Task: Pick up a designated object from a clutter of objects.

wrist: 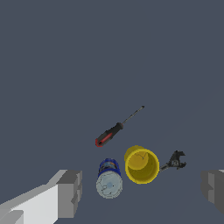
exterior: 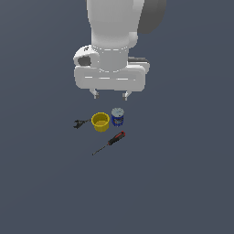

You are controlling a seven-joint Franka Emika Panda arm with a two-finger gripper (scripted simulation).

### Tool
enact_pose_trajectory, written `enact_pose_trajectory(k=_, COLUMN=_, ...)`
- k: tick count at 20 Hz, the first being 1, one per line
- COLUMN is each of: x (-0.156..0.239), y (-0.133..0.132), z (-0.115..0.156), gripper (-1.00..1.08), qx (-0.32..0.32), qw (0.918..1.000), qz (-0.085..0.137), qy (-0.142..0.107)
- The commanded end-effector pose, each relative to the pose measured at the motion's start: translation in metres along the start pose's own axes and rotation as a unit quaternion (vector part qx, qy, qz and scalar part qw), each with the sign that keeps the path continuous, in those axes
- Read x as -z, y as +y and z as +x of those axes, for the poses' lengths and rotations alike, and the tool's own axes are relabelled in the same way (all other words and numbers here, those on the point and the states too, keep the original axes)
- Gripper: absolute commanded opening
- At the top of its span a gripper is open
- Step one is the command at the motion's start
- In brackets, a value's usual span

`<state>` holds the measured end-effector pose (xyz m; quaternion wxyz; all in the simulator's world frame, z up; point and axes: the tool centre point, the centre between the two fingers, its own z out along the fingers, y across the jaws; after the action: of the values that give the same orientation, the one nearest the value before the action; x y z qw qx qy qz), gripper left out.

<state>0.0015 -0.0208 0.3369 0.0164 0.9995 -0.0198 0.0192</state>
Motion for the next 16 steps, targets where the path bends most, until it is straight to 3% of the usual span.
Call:
enact_pose_trajectory(k=1, x=0.0, y=0.0, z=0.0, gripper=0.28, qx=0.0, qw=1.0, qz=0.0, qy=0.0)
enact_pose_trajectory(k=16, x=-0.009, y=0.012, z=0.002, gripper=0.28, qx=0.009, qw=0.9999, qz=-0.004, qy=0.002)
